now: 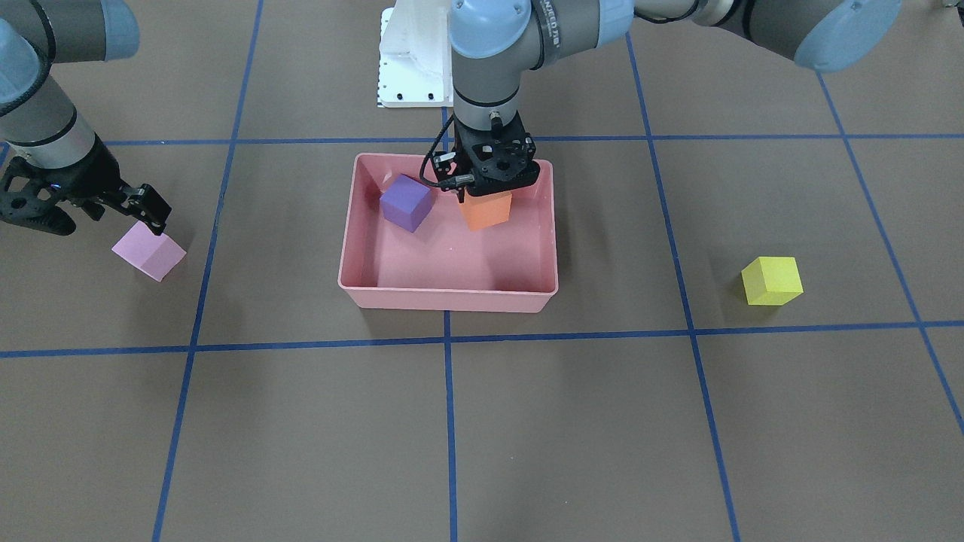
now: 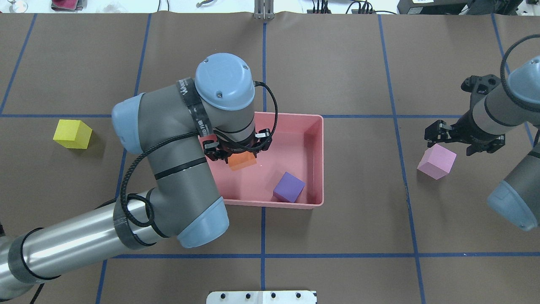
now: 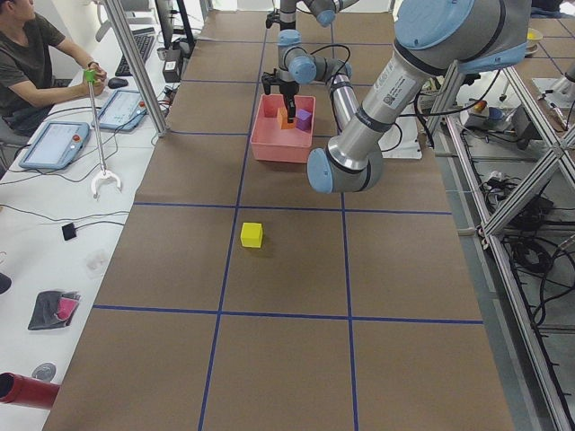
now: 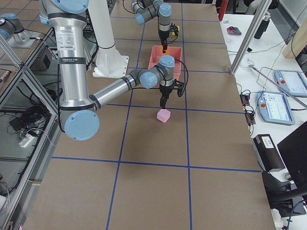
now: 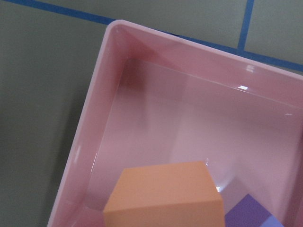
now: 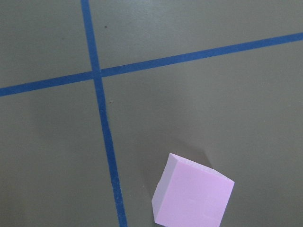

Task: Place blocks into pink bin with both arms
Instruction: 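Carry orange cube into bin with left gripper while right grasps light pink cube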

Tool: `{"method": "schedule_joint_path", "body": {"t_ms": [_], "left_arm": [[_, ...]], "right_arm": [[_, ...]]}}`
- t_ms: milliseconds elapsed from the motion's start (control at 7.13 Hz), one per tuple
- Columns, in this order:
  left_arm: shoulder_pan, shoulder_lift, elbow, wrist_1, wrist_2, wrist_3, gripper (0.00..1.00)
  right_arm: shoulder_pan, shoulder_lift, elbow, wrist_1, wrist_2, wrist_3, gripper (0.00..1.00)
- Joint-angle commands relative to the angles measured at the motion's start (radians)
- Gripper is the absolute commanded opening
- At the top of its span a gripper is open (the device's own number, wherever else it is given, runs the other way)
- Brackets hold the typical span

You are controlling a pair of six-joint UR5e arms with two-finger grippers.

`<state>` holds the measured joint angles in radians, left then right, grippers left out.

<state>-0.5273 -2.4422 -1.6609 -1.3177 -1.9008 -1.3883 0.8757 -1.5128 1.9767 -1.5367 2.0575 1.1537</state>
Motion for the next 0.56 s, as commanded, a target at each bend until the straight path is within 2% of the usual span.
{"method": "schedule_joint_path", "body": {"t_ms": [0,140,280,421], "left_arm": [[0.03,-0.023,0.067,-0.011,0.054,0.005,0.0],[0.045,-0.023,0.067,-0.009,0.054,0.003,0.0],[0.047,-0.023,0.072,-0.012,0.054,0.003,0.0],[0.047,-0.021,0.079,-0.027,0.054,0.003,0.14]], "right_arm": [[-0.003,-0.009,-0.059,0.08,0.0,0.131,1.0],[-0.006,-0.024,-0.114,0.199,0.006,0.179,1.0],[-0.026,-0.027,-0.151,0.258,0.003,0.213,1.0],[-0.056,-0.026,-0.159,0.262,0.0,0.234,1.0]]}}
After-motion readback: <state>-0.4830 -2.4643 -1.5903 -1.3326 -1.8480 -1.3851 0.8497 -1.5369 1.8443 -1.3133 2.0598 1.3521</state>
